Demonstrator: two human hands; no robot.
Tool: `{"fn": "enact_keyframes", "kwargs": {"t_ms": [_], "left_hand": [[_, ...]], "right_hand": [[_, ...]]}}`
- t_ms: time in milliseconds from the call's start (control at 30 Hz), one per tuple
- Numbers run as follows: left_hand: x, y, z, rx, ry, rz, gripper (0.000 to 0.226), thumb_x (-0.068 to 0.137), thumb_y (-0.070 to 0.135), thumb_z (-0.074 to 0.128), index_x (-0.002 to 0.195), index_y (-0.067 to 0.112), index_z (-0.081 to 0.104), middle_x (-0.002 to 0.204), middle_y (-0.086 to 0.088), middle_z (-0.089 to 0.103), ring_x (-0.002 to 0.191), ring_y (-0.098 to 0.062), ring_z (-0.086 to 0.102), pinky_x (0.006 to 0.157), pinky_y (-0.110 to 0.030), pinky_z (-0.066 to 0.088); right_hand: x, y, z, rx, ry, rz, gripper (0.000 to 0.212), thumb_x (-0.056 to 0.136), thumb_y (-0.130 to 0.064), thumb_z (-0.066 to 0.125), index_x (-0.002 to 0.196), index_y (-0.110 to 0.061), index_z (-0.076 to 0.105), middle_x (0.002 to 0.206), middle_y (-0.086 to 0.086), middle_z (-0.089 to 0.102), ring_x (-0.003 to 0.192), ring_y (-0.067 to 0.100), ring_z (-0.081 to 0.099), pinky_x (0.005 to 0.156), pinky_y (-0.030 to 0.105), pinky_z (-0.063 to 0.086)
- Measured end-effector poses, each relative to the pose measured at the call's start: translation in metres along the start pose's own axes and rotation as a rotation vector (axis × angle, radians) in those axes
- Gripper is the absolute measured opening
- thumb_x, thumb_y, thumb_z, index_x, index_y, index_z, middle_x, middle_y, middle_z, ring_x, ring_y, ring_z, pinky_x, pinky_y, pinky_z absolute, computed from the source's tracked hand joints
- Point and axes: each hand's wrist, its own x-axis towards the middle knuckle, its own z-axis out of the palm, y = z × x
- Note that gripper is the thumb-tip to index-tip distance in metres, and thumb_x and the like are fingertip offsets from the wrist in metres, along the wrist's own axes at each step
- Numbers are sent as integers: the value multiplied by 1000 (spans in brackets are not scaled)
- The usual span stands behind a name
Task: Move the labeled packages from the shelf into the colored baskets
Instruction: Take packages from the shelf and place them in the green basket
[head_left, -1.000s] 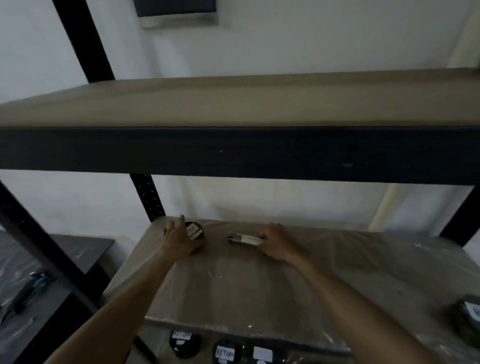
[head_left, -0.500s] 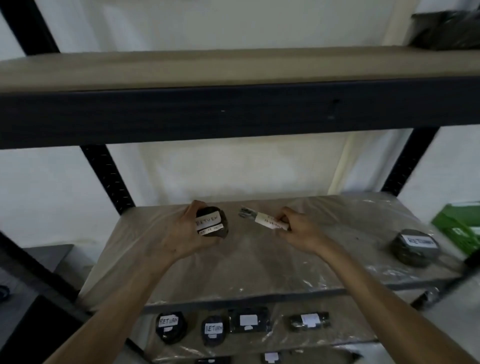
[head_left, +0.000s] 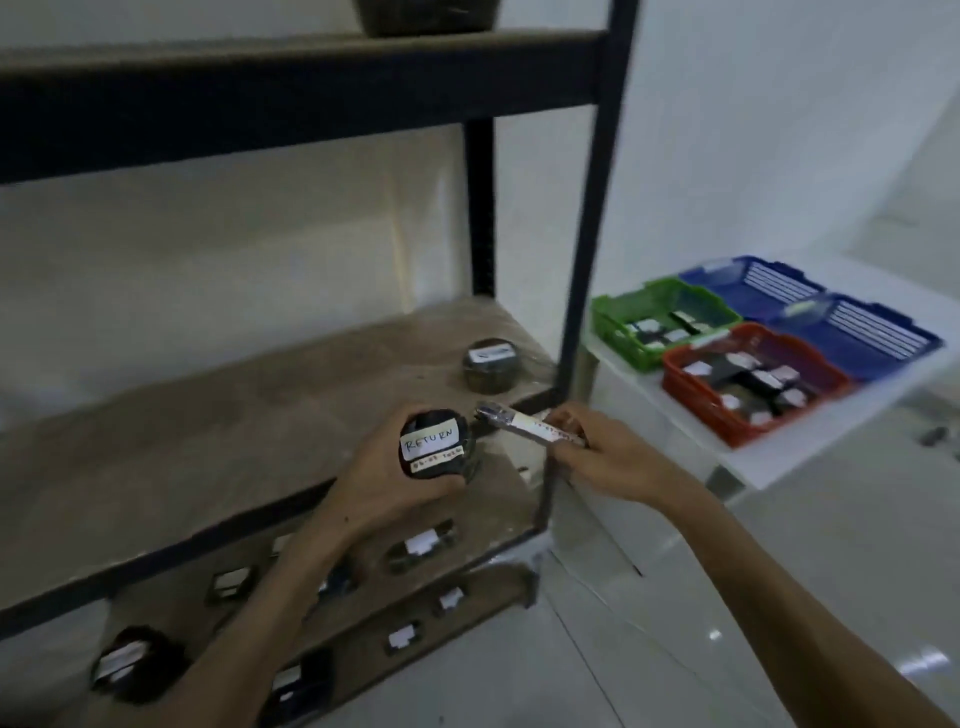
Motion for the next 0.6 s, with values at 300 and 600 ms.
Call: {"fn": "enact_keyframes", "kwargs": {"t_ms": [300,600], "left_hand": [[84,66,168,-17,-124,29,80,62,32,94,128,25,49,109,14,68,96,7,66,84,-20,56],[241,113,282,-133,-101,40,66,63,22,93,118,30,56,104,10,70,90,3,68,68,-11,51]], "right_hand": [[-34,145,-103,156,154,226,14,99,-39,49,109,-34,58,97,-1,65,87,17,60,75,35,48],[82,257,-228,75,138,250,13,98,-30,49,109,-24,52,89,1,64,73,16,58,65,32,47]]}}
